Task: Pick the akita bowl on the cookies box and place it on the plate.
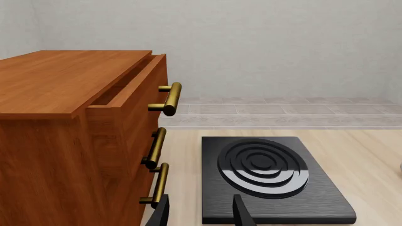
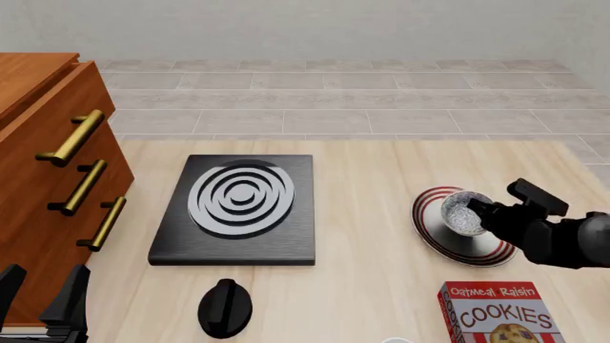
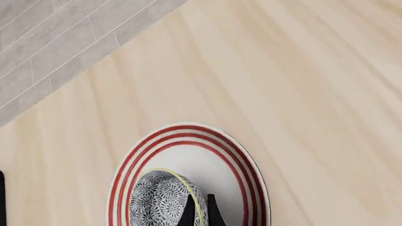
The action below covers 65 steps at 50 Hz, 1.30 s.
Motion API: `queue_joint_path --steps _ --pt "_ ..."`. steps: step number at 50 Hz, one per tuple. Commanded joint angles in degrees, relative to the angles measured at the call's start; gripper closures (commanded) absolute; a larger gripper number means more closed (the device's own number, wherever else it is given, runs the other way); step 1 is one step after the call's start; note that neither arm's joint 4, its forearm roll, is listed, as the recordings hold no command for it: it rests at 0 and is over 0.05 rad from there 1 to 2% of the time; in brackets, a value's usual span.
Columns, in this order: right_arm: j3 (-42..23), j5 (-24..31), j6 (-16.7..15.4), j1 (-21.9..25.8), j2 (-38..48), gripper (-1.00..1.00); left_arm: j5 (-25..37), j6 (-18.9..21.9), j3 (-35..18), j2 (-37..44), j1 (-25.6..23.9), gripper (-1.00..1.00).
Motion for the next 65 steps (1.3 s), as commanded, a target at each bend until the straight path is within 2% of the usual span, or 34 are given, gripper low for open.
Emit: queue_joint_path --steps 1,23,32,33,55,65 --pt "-0.55 -1.16 0.64 -0.33 2.1 1.0 0.0 0.0 0.0 0.0 0.0 -1.0" --pt "-0.56 -2.88 1.03 -0.33 4.54 1.0 0.0 0.0 0.0 0.0 0.0 -1.0" --pt "-0.02 -2.49 1.05 0.37 2.57 1.0 0.0 0.0 0.0 0.0 0.0 -1.0" --pt "-0.04 -2.37 1.08 0.21 2.43 -1.0 0.0 0.0 0.0 0.0 0.0 -1.0" --pt "0.47 -0.26 0.94 -0.26 -2.52 -1.0 0.0 0.0 0.0 0.0 0.0 -1.0" --pt "1.72 4.41 -0.46 -1.16 -12.38 -1.0 0.0 0.0 0.0 0.0 0.0 -1.0"
